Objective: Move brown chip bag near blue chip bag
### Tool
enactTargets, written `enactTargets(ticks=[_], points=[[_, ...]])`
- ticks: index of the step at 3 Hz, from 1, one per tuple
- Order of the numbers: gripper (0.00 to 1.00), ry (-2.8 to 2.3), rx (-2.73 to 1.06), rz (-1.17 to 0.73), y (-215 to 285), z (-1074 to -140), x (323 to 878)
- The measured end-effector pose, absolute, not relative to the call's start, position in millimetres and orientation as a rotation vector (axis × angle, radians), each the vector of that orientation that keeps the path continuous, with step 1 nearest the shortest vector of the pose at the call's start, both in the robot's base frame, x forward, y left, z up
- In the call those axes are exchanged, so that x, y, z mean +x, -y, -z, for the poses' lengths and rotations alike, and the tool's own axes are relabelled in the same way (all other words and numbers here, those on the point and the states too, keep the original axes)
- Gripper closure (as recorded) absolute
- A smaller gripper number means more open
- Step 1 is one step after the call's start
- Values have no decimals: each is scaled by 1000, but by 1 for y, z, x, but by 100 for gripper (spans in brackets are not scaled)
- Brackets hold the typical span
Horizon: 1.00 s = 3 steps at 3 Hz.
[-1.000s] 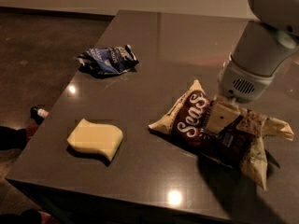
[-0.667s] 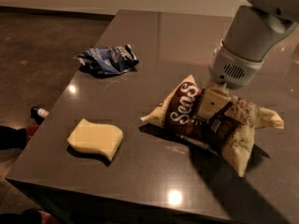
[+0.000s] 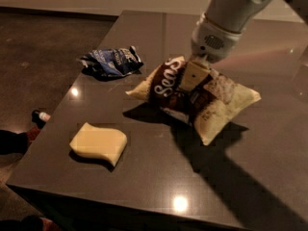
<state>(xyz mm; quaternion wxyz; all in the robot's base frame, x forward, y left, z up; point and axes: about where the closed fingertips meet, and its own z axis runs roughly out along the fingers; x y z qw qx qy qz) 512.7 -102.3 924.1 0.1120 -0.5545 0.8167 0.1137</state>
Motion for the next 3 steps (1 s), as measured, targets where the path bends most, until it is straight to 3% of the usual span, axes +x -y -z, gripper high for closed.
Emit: enactTargets(ticks=[2, 3], points=[[97, -2292, -1582, -381, 37, -942, 592], [75, -2285, -1543, -367, 33, -942, 613]])
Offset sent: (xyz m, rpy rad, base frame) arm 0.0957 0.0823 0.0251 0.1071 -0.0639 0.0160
